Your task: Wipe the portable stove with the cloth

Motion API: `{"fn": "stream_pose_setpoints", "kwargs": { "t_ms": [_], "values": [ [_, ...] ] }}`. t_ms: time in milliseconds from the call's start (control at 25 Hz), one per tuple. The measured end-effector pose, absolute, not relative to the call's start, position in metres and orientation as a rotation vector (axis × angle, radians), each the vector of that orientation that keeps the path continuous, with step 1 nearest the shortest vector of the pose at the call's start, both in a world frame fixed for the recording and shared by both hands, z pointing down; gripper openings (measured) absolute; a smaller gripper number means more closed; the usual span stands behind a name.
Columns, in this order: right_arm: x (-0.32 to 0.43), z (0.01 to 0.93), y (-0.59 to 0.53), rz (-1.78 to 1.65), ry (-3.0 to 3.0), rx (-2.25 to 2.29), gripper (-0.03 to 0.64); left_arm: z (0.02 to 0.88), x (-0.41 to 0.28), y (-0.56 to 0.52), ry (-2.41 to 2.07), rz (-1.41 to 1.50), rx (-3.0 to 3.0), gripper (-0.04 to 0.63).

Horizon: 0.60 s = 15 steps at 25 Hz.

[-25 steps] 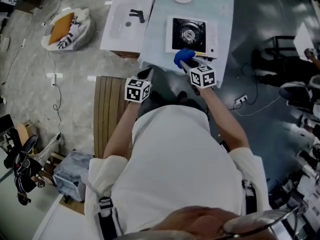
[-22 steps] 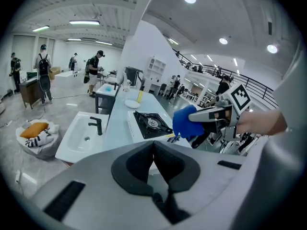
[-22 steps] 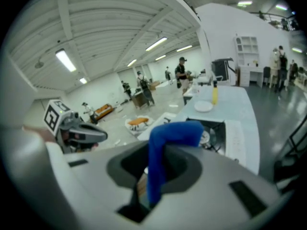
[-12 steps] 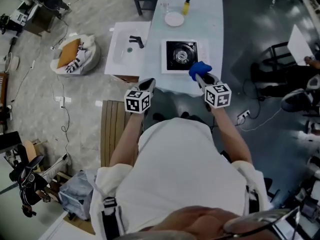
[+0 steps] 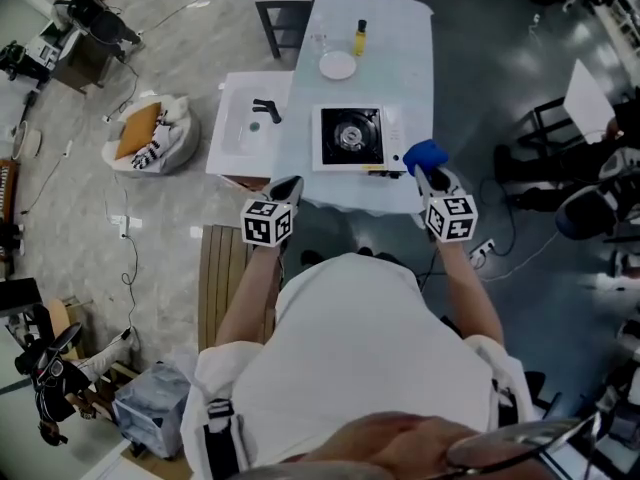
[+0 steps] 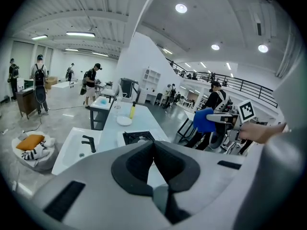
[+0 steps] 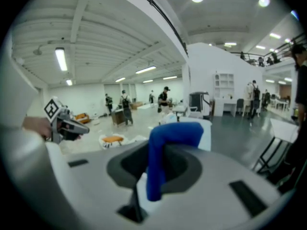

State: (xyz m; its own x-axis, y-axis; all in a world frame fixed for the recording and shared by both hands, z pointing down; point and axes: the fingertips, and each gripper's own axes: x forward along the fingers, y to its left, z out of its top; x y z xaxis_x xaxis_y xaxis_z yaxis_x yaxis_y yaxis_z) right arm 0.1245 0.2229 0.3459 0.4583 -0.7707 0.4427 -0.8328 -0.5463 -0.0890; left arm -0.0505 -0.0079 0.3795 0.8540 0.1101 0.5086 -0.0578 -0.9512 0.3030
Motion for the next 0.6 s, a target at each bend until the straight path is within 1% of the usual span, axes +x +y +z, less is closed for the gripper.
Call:
{"fn": "stream_pose_setpoints", "kwargs": {
  "t_ms": [360,600],
  "values": [
    [0.145,0.292,0.248,0.479,-1.362,2.601,0.081,0.341,-0.052,-0.019,0.025,0.724,2.792,0.032],
    [0.148,0.273,0.251,0.371,-1.36,2.611,0.081,0.315,-0.045,-0.025,0.024,0.656,2.85,0.032]
  ]
}}
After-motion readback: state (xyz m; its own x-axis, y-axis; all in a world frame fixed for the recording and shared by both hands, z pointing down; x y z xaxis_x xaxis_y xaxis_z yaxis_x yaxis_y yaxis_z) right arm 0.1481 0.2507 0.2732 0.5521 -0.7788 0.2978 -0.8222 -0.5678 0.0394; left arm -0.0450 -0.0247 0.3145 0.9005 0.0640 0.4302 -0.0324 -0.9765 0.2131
